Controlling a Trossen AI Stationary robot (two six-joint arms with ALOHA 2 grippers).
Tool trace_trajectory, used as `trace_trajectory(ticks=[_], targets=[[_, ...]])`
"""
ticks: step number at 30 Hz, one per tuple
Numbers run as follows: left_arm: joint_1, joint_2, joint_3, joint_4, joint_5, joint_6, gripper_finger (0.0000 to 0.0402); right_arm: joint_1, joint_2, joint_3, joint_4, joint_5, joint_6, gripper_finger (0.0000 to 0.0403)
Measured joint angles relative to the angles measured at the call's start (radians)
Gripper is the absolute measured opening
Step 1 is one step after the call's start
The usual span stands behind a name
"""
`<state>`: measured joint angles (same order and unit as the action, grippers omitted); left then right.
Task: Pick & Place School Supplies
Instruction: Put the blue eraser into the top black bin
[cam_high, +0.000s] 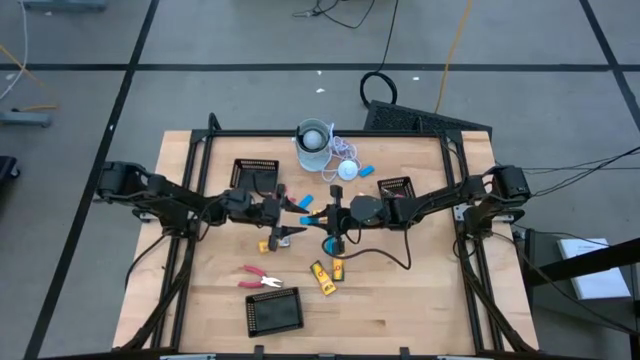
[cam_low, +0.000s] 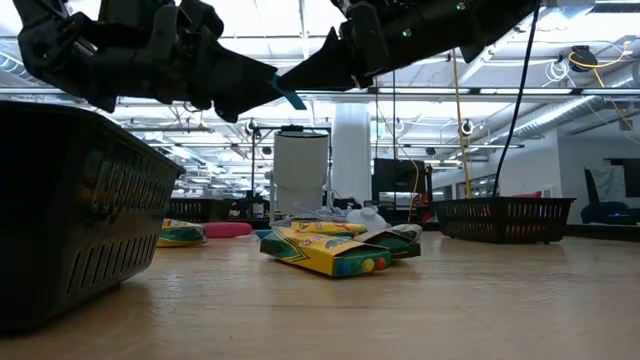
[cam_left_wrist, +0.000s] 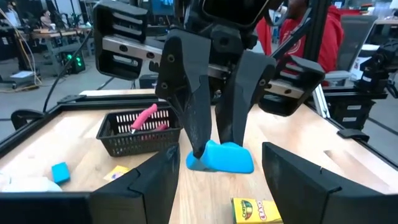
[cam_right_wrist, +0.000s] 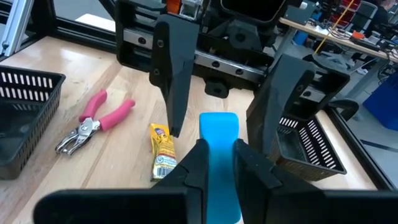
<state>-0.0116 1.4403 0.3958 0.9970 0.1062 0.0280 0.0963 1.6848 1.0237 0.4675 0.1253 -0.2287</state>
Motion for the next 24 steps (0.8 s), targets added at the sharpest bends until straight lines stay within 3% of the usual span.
trace_trajectory(ticks=[16,19,24], targets=[[0.000,0.000,0.003,-0.001,-0.040,-0.011,0.0227,0.000,0.000,0.000,0.008,0.000,0.000,0.0039],[-0.001,0.000,0.003,-0.001,-0.046,-0.011,0.0202,0.000,0.000,0.000,0.008,0.000,0.000,0.0037],[-0.010,0.000,0.003,-0.001,-0.048,0.009,0.0115,-0.001,0.000,0.000,0.005,0.003,0.000,0.0037]])
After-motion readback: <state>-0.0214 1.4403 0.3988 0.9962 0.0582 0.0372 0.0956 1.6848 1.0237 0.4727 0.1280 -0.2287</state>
